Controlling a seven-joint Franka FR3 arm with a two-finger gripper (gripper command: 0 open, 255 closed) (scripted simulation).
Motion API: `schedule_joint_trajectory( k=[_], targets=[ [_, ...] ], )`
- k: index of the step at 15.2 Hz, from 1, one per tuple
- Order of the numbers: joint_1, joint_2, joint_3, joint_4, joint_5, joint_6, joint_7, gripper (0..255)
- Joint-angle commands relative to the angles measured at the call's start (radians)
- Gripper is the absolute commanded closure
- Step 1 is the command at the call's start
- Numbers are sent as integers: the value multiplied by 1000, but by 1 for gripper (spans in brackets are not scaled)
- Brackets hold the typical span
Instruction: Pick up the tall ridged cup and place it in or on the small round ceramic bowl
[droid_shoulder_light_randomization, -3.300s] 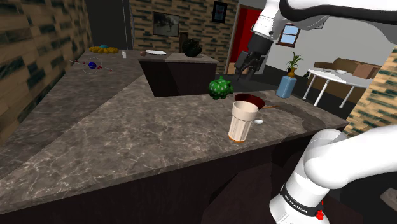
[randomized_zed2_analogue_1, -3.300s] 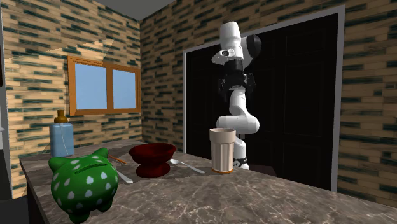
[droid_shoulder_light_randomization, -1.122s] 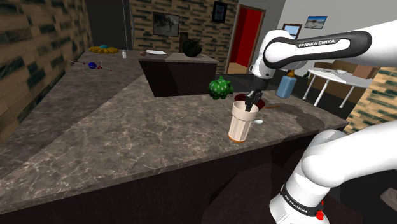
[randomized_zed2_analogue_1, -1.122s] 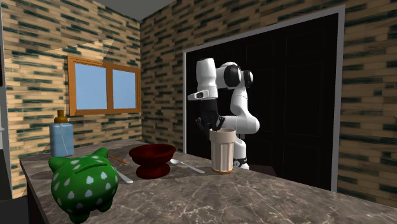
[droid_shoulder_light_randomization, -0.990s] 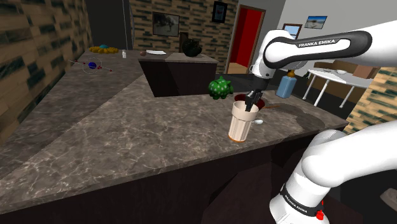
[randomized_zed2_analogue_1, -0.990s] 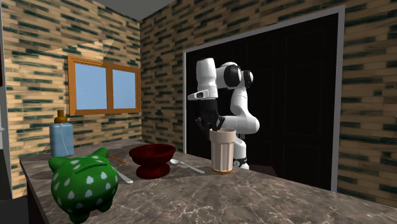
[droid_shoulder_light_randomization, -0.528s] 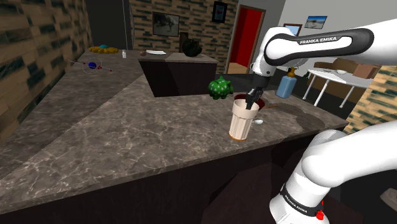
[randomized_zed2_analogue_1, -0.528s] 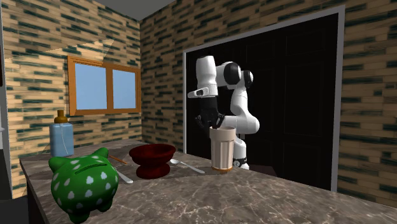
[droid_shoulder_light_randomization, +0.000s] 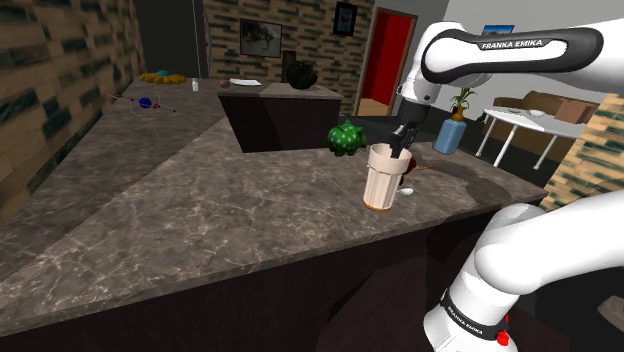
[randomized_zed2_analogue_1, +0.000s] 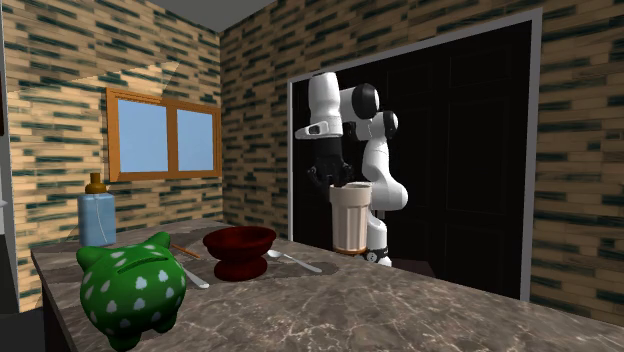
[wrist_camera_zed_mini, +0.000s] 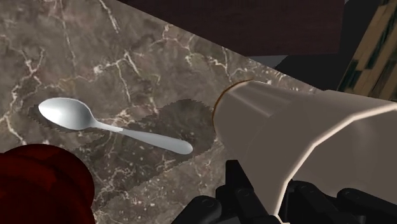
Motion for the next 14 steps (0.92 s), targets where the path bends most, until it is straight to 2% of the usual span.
schedule_joint_trajectory(
  k=[1, 14],
  targets=[
    [2, 1, 3, 31, 3, -30, 1, 255],
    [12, 30, 18, 225, 18, -194, 8, 255]
  ],
)
